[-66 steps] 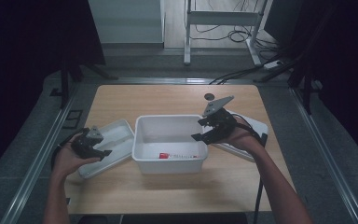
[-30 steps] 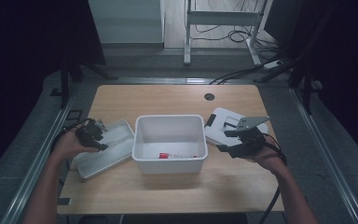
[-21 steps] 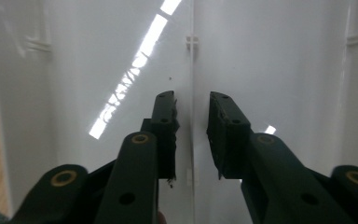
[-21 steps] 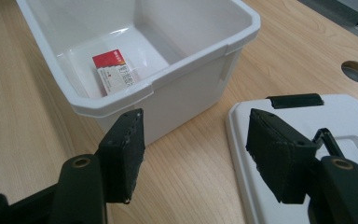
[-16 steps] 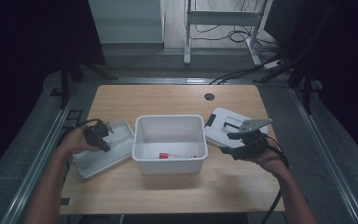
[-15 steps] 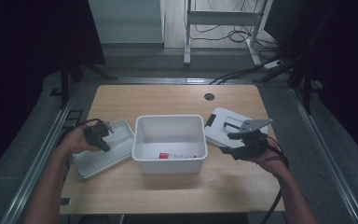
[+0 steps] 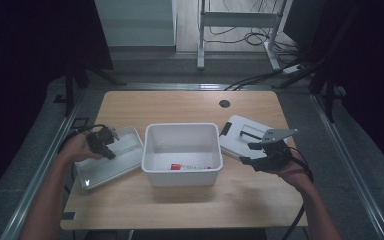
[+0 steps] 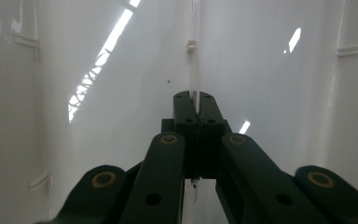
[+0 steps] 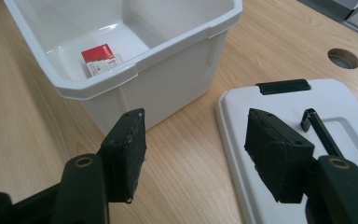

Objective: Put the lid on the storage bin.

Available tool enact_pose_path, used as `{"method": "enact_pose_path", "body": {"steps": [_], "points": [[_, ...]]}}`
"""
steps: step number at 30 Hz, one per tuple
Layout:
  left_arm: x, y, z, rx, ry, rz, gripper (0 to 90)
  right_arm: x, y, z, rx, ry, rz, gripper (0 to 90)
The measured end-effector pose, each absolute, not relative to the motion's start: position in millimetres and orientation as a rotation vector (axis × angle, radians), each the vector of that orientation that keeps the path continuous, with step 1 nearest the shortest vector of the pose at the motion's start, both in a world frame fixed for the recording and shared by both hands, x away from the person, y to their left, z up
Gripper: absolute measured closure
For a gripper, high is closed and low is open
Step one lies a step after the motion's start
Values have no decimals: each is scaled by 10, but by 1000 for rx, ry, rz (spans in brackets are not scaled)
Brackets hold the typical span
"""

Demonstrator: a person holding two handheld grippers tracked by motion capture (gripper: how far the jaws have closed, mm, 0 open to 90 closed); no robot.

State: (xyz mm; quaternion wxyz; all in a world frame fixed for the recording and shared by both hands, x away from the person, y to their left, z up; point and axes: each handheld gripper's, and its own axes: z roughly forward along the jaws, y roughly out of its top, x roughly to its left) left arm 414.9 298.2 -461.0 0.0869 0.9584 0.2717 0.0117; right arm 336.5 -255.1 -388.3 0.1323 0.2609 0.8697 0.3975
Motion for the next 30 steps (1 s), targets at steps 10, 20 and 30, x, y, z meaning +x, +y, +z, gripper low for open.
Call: {"method": "enact_pose_path", "body": {"steps": [10, 20, 30], "points": [[4022, 3221, -3899, 2780, 801, 187, 897, 3377, -2594, -3907, 775, 2509, 1153, 384], [3984, 3086, -3206, 2738, 701, 276, 897, 3417, -2622, -3911, 799, 2500, 1144, 385], [4035, 2714, -2907, 2750, 590, 303, 897, 3430, -2640, -3908, 811, 2497, 1138, 385]]}}
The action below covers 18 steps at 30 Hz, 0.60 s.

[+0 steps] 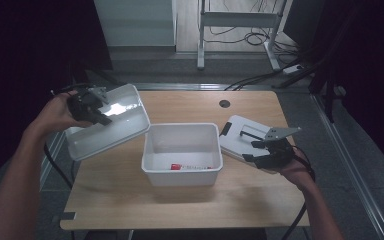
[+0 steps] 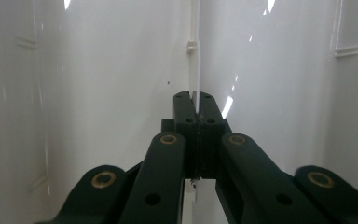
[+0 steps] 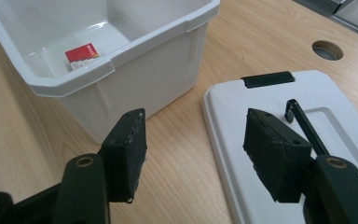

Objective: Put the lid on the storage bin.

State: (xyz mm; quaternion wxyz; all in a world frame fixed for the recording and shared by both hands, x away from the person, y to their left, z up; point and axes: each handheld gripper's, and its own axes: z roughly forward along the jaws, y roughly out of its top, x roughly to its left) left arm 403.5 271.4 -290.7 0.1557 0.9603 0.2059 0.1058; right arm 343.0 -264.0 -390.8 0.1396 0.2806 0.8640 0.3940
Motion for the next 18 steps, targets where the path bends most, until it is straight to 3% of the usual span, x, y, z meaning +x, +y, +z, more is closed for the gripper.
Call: {"method": "enact_pose_path", "body": {"steps": [18], "points": [[4162, 1897, -3005, 2762, 386, 228, 897, 3453, -2669, -3960, 835, 2502, 1137, 387]]}}
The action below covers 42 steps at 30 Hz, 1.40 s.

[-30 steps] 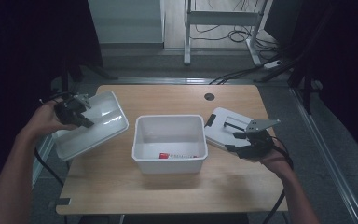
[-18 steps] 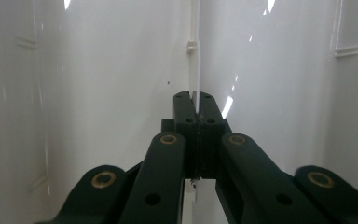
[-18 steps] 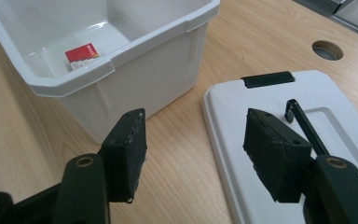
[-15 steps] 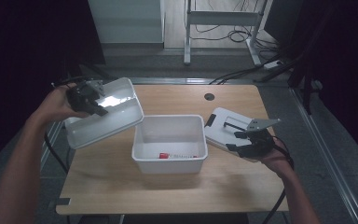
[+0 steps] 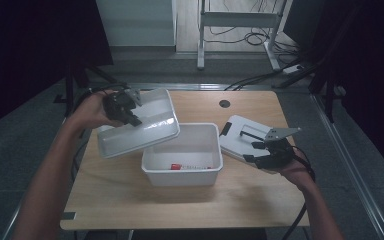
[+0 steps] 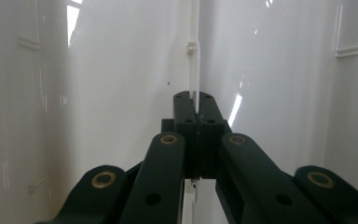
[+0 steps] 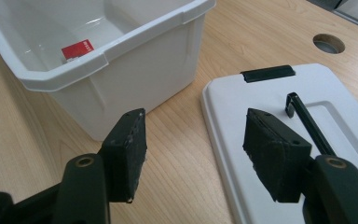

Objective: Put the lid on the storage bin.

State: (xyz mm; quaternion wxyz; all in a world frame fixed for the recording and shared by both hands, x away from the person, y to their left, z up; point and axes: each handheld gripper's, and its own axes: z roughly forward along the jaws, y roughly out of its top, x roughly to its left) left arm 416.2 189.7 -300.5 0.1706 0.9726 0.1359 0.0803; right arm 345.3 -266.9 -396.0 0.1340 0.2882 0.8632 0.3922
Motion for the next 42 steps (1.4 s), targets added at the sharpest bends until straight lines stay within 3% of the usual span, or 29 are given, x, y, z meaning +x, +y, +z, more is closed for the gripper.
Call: {"method": "enact_pose_path", "body": {"steps": [10, 42], "points": [[4157, 1548, -3143, 2769, 311, 199, 897, 3479, -2723, -4034, 864, 2504, 1127, 386], [4157, 948, -3242, 2788, 154, 136, 897, 3509, -2779, -4121, 900, 2504, 1105, 388]]}}
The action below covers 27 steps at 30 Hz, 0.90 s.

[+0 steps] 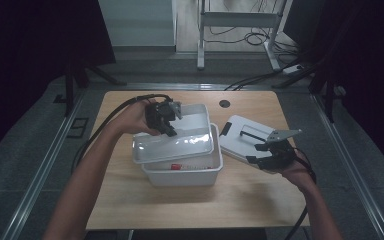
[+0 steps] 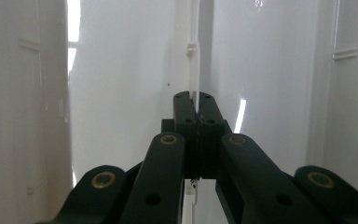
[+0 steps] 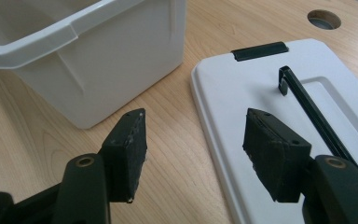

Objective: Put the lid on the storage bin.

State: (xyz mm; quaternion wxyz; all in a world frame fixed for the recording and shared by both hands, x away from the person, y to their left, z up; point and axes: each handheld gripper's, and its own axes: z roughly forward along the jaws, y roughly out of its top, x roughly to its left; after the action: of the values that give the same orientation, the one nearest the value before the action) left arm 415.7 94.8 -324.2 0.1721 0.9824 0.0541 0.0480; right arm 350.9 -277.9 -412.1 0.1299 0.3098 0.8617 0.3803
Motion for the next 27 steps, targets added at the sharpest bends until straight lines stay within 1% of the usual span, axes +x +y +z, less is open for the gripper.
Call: {"method": "enact_pose_path", "body": {"steps": [9, 27], "points": [[4157, 735, -3295, 2812, 103, 121, 897, 3502, -2817, -4128, 912, 2501, 1103, 389], [4165, 573, -3532, 2871, 64, 83, 896, 3506, -2887, -4190, 938, 2502, 1098, 390]]}}
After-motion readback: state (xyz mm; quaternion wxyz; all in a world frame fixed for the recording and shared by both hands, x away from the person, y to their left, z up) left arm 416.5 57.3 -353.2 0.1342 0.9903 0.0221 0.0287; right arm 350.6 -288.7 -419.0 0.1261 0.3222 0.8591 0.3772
